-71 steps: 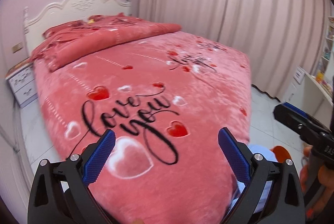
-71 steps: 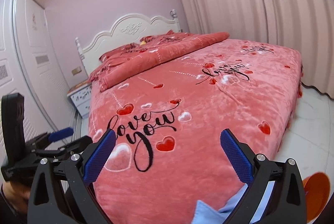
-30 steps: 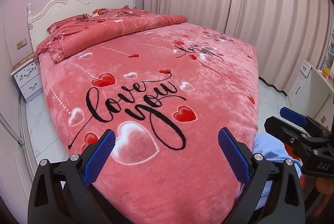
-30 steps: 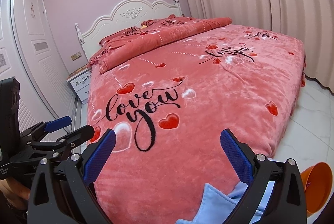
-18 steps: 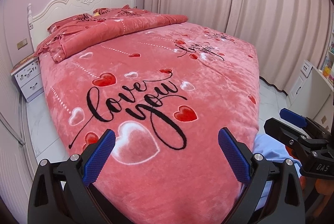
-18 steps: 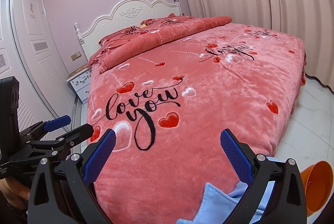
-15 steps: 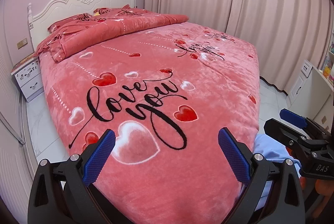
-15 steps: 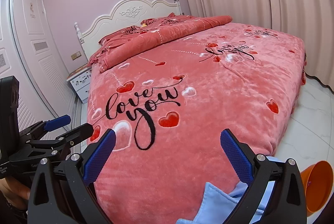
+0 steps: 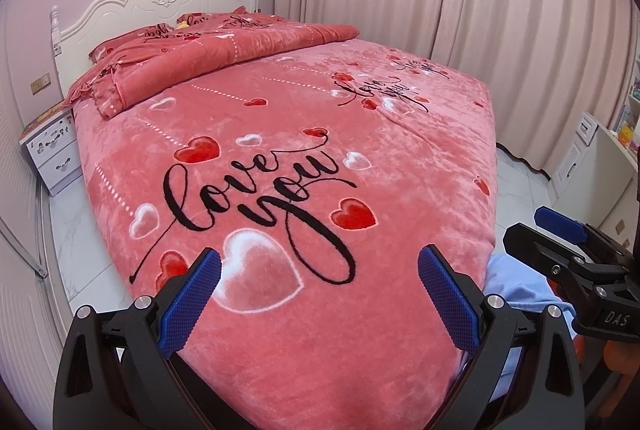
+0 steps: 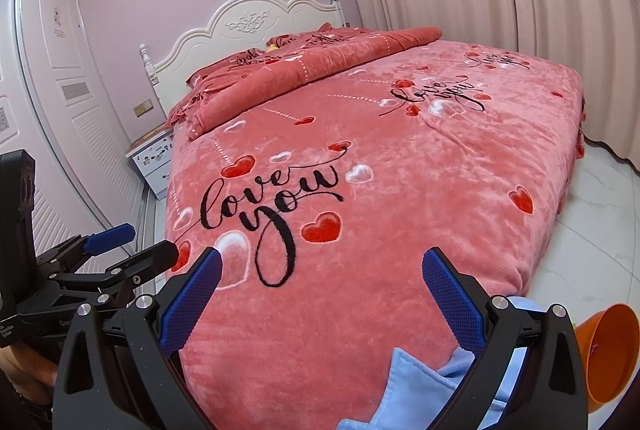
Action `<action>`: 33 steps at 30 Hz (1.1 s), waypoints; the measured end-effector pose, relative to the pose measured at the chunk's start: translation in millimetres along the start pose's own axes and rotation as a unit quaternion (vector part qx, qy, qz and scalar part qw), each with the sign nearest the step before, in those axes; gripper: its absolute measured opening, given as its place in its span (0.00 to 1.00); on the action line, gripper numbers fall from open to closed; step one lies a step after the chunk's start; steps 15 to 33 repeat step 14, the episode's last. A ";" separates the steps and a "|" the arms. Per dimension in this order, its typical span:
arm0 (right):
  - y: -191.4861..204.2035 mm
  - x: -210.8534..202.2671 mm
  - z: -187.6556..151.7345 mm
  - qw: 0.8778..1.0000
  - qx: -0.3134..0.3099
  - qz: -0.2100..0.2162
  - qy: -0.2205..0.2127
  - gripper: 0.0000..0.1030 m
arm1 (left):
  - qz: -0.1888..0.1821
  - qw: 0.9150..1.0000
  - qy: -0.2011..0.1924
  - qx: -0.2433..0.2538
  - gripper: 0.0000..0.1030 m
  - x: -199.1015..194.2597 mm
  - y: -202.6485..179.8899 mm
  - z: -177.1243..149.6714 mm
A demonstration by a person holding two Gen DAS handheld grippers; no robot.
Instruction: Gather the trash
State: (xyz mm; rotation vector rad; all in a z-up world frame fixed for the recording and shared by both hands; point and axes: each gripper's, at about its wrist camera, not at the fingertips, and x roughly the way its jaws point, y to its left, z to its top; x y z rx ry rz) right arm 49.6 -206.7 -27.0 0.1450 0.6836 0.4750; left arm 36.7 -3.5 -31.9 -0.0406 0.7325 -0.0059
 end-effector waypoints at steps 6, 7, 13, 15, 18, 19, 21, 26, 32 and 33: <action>-1.0 0.2 0.6 1.000 0.001 0.001 0.001 0.95 | 0.002 1.000 0.001 0.003 0.94 0.5 -1.4 -0.4; -1.0 0.1 -0.1 1.000 0.002 0.001 0.001 0.95 | 0.002 1.000 0.002 0.003 0.94 1.0 -1.4 -0.4; -1.9 2.6 1.0 1.000 0.008 -0.003 0.002 0.95 | 0.000 1.000 0.007 0.006 0.94 2.7 -2.4 -1.9; -2.0 2.6 1.1 1.000 0.008 -0.003 0.002 0.95 | 0.000 1.000 0.009 0.004 0.94 2.7 -2.3 -2.9; -2.0 2.6 1.1 1.000 0.008 -0.003 0.002 0.95 | 0.000 1.000 0.009 0.004 0.94 2.7 -2.3 -2.9; -2.0 2.6 1.1 1.000 0.008 -0.003 0.002 0.95 | 0.000 1.000 0.009 0.004 0.94 2.7 -2.3 -2.9; -2.0 2.6 1.1 1.000 0.008 -0.003 0.002 0.95 | 0.000 1.000 0.009 0.004 0.94 2.7 -2.3 -2.9; -2.0 2.6 1.1 1.000 0.008 -0.003 0.002 0.95 | 0.000 1.000 0.009 0.004 0.94 2.7 -2.3 -2.9; -2.0 2.6 1.1 1.000 0.008 -0.003 0.002 0.95 | 0.000 1.000 0.009 0.004 0.94 2.7 -2.3 -2.9; -2.0 2.6 1.1 1.000 0.008 -0.003 0.002 0.95 | 0.000 1.000 0.009 0.004 0.94 2.7 -2.3 -2.9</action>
